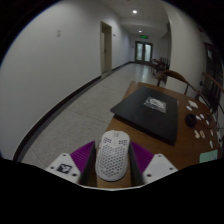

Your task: Arrange mouse

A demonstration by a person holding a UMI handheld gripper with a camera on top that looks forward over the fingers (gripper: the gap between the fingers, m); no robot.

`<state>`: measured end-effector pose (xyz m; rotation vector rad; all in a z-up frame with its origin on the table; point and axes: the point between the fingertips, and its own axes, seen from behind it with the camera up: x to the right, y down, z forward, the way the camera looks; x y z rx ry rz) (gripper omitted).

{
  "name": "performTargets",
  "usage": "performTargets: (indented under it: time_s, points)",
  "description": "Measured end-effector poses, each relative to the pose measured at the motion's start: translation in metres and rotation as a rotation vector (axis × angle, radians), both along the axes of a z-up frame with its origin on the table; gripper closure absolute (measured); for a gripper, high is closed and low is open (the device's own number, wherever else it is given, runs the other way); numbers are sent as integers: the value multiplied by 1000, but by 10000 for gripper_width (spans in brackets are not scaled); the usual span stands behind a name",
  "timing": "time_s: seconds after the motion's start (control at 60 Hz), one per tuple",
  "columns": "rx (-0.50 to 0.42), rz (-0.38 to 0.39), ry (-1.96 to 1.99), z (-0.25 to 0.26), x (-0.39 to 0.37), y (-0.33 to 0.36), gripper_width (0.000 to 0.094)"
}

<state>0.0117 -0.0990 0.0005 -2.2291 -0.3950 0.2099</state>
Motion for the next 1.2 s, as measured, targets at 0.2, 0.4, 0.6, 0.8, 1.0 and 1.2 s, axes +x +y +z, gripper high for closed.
performTargets:
  time_s: [0.2,0.4,0.6,0.8,1.0,1.2]
  points:
    - [5,139,76,47,34,-61,582]
    - [374,31,173,249,221,-86,585]
    - [275,-299,68,212,505,-104,587]
    - [34,-309,33,93,560,-143,586]
    - [-61,-277,-14,87,578,-157,332]
    - [-1,-254,-39,126,602,-200,85]
